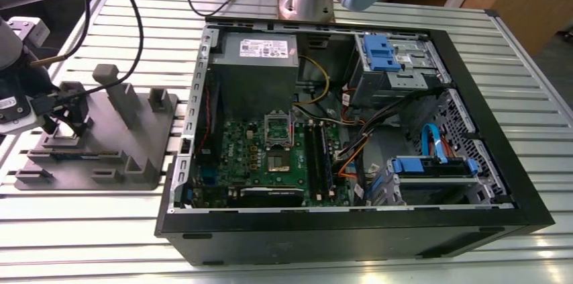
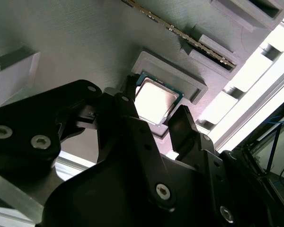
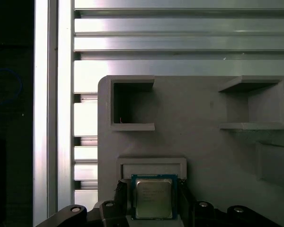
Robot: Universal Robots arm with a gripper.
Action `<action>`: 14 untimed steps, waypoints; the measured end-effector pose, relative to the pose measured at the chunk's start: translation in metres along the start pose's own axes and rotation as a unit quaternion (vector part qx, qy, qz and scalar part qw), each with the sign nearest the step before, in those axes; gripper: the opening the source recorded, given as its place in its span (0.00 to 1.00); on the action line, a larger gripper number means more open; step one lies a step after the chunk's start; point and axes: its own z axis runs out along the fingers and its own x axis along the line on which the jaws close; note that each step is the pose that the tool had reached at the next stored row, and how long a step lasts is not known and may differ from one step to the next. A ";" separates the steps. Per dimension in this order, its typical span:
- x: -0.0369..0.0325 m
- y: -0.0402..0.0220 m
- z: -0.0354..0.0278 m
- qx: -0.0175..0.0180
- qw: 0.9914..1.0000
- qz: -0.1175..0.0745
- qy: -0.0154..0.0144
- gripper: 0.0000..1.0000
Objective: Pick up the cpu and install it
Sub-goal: 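Pick up the cpu and move it towards the insertion slot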
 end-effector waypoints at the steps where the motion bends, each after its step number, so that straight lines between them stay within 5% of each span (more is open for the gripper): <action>1: 0.0000 0.0000 -0.0001 0.000 1.000 0.000 0.000 0.55; 14: 0.0000 0.0000 -0.0004 0.000 1.000 0.000 0.000 0.47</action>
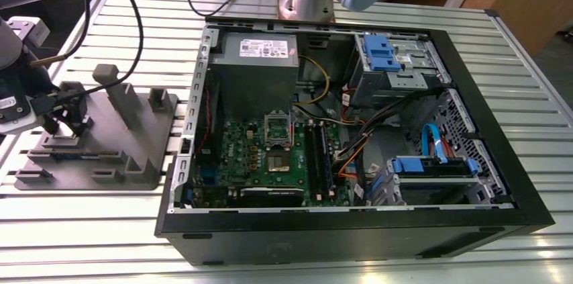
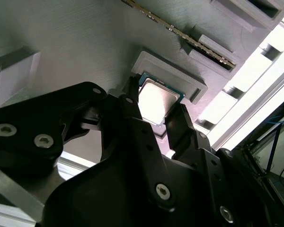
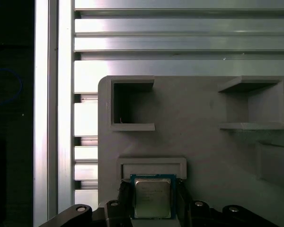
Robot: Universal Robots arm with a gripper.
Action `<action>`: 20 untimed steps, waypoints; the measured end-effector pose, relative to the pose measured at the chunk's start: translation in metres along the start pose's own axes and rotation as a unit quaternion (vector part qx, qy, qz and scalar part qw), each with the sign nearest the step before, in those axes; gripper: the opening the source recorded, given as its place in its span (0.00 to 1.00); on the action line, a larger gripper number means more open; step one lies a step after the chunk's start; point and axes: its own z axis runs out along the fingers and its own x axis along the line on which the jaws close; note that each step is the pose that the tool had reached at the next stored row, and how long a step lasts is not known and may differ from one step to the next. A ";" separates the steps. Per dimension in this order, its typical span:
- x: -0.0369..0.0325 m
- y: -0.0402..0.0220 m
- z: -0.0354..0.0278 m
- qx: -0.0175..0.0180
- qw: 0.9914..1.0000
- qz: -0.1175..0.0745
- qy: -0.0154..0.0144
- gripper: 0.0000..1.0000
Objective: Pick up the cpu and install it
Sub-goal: 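Pick up the cpu and move it towards the insertion slot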
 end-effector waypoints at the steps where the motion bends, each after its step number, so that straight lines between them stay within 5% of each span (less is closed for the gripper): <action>1: 0.0000 0.0000 0.0000 0.000 1.000 0.000 0.000 0.47; 9: 0.0000 0.0001 -0.0032 0.000 1.000 0.000 0.000 0.47; 20: -0.0003 0.0010 -0.0228 0.000 1.000 0.000 0.000 0.47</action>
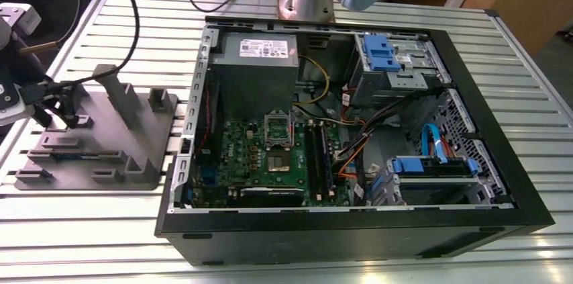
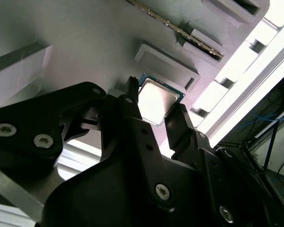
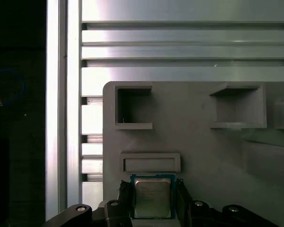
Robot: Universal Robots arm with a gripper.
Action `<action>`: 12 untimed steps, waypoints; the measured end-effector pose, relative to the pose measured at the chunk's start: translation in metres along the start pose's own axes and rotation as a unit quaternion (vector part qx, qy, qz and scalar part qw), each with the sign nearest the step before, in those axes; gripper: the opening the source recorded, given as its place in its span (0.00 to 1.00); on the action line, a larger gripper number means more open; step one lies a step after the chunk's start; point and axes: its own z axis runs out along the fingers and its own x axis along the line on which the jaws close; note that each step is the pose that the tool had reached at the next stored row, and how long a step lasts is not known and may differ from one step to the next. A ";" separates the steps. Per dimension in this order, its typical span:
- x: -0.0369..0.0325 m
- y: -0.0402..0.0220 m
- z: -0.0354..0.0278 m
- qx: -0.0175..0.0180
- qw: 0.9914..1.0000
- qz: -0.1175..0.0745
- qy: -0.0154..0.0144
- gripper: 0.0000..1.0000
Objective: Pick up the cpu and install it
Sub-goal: 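Pick up the cpu and move it towards the insertion slot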
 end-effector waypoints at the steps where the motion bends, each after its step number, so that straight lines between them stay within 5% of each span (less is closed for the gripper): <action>1: 0.0000 0.0001 -0.0012 0.000 1.000 0.000 0.000 0.47; 12: 0.0000 0.0002 -0.0040 0.000 1.000 0.000 0.000 0.47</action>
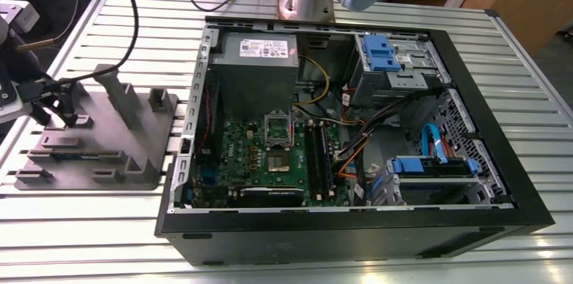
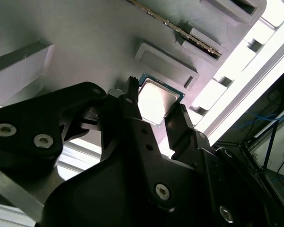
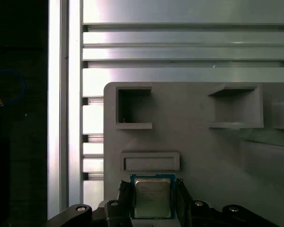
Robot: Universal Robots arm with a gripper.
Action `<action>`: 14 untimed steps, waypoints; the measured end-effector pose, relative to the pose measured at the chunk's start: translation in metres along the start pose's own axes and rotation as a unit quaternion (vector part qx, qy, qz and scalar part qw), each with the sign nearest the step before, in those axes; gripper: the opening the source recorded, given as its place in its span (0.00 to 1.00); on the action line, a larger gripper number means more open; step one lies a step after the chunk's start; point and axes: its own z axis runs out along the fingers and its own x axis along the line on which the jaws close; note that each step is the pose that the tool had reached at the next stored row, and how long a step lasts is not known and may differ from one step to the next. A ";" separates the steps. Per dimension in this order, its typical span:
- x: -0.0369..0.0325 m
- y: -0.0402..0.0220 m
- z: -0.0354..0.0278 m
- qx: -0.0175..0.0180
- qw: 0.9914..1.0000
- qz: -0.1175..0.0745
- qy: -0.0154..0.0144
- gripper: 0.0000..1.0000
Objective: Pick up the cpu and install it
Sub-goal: 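Pick up the cpu and move it towards the insertion slot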
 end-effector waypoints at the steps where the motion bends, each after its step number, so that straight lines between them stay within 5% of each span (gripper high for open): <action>1: 0.0000 0.0000 -0.0009 0.000 1.000 0.000 0.000 0.47; 14: -0.0003 0.0007 -0.0167 0.000 1.000 0.000 0.000 0.47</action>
